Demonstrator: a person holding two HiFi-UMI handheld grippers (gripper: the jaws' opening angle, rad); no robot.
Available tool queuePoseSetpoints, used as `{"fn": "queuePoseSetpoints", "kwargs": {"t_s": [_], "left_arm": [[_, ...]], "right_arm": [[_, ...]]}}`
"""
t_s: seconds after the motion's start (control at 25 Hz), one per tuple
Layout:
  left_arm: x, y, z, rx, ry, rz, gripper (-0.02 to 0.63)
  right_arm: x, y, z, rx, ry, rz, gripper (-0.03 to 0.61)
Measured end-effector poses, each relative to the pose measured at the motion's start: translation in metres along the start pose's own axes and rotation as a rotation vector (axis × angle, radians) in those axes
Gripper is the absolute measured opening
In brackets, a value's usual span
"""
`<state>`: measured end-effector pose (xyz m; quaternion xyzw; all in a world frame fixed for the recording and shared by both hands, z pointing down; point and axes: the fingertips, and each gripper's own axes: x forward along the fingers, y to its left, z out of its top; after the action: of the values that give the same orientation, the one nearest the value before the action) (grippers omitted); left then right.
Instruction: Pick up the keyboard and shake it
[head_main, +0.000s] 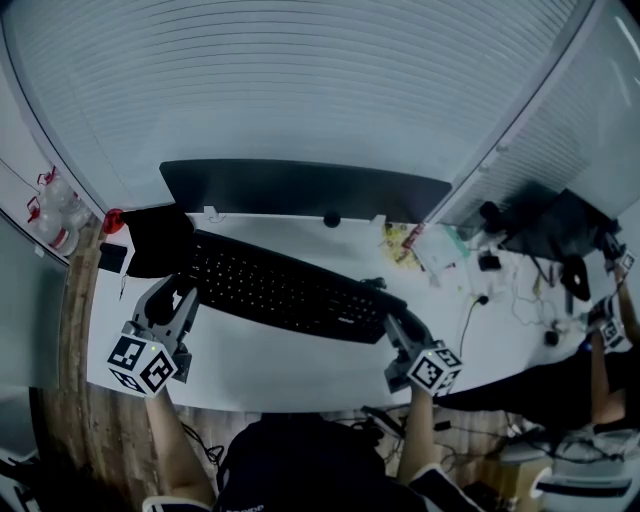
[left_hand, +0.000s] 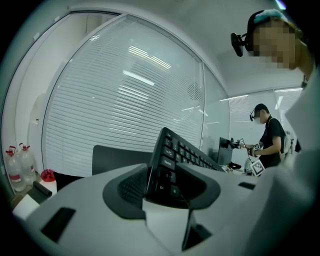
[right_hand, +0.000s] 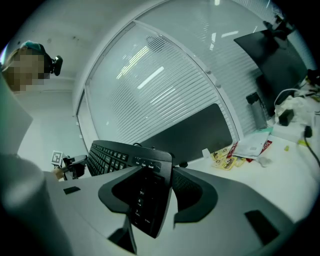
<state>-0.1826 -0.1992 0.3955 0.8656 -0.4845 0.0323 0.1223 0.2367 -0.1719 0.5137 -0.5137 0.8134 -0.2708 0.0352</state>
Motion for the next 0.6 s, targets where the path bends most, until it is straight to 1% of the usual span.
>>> {"fn": "queuePoseSetpoints", "kwargs": {"t_s": [0.28, 0.6], "left_arm": [[0.000, 0.007, 0.007, 0.011, 0.001, 0.011, 0.181], [-0.002, 0.006, 0.025, 0.052, -0.016, 0.000, 0.181]], "right_arm": [[0.008, 0.004, -0.010, -0.005, 0.024, -0.008, 0.179], [0.014, 0.013, -0.028, 0.002, 0.066, -0.004, 0.179]]}}
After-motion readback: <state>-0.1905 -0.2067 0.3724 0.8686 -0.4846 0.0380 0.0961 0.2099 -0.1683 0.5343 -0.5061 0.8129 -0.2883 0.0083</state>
